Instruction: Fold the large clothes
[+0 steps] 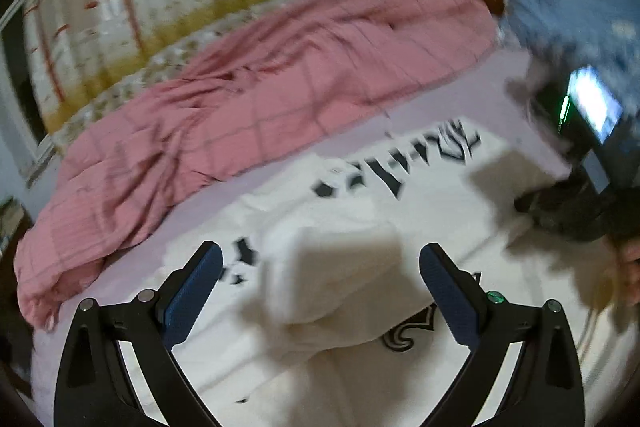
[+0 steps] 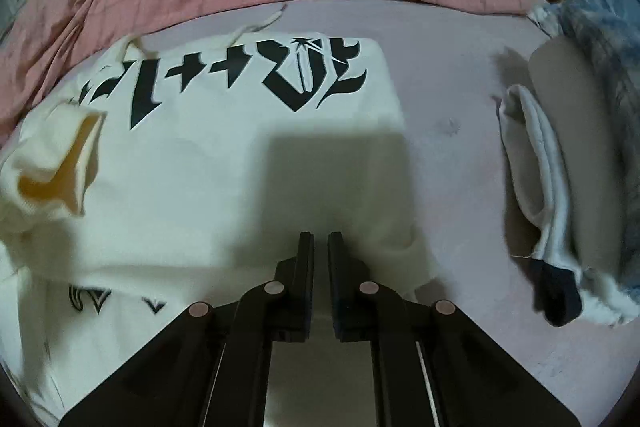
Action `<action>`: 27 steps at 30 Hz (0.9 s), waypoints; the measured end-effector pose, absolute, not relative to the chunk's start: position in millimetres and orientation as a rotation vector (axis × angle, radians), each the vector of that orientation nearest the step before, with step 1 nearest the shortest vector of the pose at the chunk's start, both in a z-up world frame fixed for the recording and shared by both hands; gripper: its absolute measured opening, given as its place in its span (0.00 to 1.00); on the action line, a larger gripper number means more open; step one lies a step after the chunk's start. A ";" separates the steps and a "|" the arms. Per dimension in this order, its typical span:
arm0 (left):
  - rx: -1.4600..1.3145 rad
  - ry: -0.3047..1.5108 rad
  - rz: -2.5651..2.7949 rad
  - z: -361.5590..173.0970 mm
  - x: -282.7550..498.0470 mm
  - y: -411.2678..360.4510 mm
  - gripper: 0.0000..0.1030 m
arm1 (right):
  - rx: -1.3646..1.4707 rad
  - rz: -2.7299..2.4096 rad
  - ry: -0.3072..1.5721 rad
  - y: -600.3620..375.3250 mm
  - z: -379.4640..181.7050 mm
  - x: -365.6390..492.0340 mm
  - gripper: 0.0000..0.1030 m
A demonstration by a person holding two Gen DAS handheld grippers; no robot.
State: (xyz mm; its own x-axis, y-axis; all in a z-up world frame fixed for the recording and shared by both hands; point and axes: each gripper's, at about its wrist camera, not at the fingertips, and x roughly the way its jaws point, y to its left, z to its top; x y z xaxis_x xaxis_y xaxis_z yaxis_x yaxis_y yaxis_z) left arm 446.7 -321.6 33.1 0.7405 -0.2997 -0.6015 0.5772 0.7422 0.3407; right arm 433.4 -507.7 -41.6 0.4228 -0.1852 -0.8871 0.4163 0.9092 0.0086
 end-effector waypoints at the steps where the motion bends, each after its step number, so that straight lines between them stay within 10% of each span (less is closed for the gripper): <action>1: 0.575 0.551 -0.501 24.7 448.1 -329.6 0.96 | 0.246 -0.368 1.059 -507.6 -37.2 431.4 0.09; 16: 0.581 0.463 -0.268 -21.9 499.3 -303.8 0.95 | 0.267 -0.288 0.963 -496.8 -12.7 430.3 0.09; 21: 0.372 0.535 -0.378 -4.4 511.3 -257.8 0.43 | 0.269 -0.312 0.963 -499.5 -15.1 430.1 0.09; 27: 0.200 0.624 -0.387 -4.0 528.6 -221.2 0.41 | 0.254 -0.346 0.983 -502.9 -21.9 433.1 0.09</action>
